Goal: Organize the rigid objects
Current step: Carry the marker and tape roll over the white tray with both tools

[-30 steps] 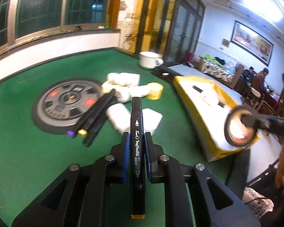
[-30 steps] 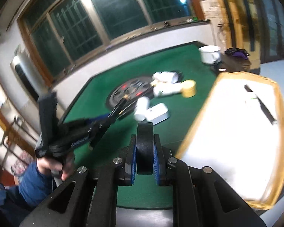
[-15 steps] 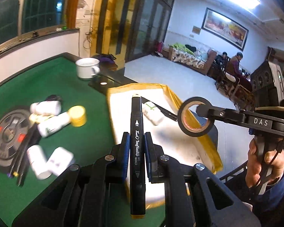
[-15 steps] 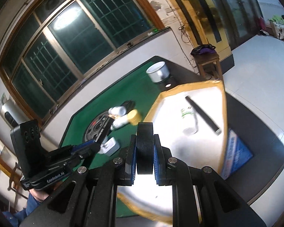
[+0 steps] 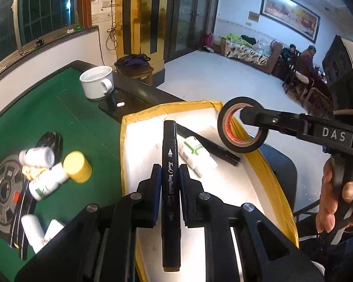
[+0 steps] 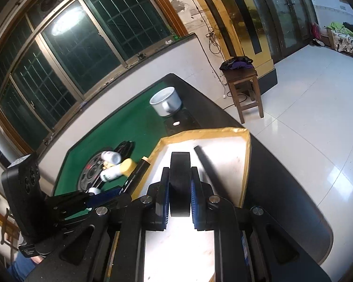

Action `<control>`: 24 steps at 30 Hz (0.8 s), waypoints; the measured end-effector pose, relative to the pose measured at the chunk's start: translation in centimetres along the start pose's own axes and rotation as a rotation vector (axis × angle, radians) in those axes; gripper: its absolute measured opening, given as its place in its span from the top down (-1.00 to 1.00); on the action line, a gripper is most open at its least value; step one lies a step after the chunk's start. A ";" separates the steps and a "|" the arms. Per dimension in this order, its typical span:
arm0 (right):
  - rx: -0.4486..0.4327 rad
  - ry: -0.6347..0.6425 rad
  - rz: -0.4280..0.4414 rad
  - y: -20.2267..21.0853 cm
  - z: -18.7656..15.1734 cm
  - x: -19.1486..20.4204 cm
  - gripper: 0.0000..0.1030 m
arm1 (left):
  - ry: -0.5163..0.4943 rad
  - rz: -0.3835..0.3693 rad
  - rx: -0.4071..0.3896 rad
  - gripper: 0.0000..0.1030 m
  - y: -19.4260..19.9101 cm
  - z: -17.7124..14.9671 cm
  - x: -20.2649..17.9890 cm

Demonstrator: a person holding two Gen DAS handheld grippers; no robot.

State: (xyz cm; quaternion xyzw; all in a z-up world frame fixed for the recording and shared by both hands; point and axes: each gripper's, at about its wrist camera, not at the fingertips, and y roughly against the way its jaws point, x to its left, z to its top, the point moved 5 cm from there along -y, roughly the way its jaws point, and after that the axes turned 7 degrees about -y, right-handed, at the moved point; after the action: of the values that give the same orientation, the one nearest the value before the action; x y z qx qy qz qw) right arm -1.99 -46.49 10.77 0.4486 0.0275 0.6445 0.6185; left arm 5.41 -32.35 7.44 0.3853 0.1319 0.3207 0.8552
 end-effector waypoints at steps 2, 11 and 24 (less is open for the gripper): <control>0.007 0.007 -0.015 -0.7 0.7 -0.6 0.73 | -0.010 0.020 0.009 0.76 -0.6 0.3 0.0; 0.070 0.004 -0.082 -4.2 2.2 -2.7 0.74 | -0.024 0.037 0.061 0.76 -3.8 1.4 -0.9; 0.112 0.005 -0.106 -6.0 3.1 -4.4 0.74 | -0.057 0.069 0.093 0.76 -5.6 1.3 -2.1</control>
State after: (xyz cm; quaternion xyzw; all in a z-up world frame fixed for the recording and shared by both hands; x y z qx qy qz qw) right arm 3.79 -50.33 6.67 0.4790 0.0889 0.6093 0.6256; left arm 6.96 -37.23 4.04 0.4377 0.1091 0.3323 0.8283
